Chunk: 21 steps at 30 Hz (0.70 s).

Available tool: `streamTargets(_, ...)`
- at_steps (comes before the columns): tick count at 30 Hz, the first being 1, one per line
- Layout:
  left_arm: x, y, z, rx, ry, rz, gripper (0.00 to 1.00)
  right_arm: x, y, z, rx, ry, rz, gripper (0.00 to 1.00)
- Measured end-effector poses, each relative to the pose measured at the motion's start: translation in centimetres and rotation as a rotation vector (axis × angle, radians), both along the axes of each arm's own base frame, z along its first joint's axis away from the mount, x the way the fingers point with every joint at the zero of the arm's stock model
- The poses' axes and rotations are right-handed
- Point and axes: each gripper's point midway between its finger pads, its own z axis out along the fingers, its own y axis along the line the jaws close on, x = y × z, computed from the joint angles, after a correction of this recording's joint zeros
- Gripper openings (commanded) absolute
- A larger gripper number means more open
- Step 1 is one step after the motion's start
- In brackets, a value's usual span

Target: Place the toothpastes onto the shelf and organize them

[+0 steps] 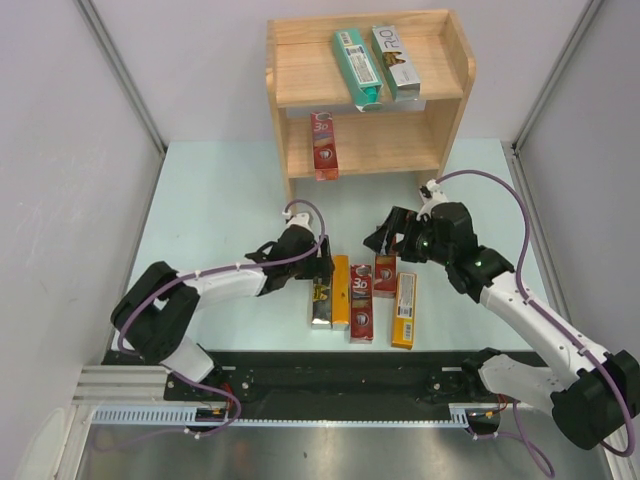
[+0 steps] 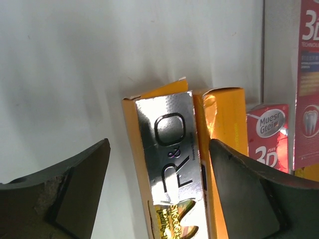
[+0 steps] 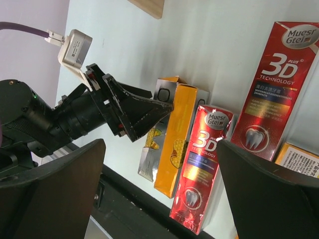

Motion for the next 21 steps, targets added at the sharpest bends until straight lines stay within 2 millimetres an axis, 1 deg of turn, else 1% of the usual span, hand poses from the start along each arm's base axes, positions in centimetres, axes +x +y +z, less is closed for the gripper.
streamTargets(3, 0.4, -0.7, 0.0, -0.003, 0.003, -0.009, 0.84, 0.1, -0.3, -0.1, 0.0, 0.003, -0.006, 1.0)
streamTargets(10, 1.5, -2.9, 0.0, 0.014, 0.005, -0.028, 0.82, 0.4, -0.8, 0.2, 0.007, -0.007, -0.015, 1.0)
streamTargets(12, 1.5, -3.1, 0.0, 0.014, -0.002, -0.028, 0.82, 0.4, -1.0, 0.2, 0.005, -0.01, -0.017, 1.0)
streamTargets(14, 1.5, -3.0, 0.1, 0.013, -0.008, -0.025, 0.82, 0.3, -1.0, 0.1, 0.003, -0.008, -0.015, 1.0)
streamTargets(17, 1.1, -2.4, 0.3, 0.012, -0.022, -0.017, 0.86, 0.1, -1.1, -0.3, 0.0, 0.0, -0.012, 1.0)
streamTargets(20, 0.2, -1.3, 1.1, 0.016, -0.039, -0.007, 0.87, 0.0, -1.1, -0.5, 0.0, 0.004, -0.01, 1.0)
streamTargets(21, 0.1, -0.8, 1.8, 0.013, -0.056, 0.003, 0.87, 0.0, -1.0, -0.6, 0.0, 0.006, -0.007, 1.0)
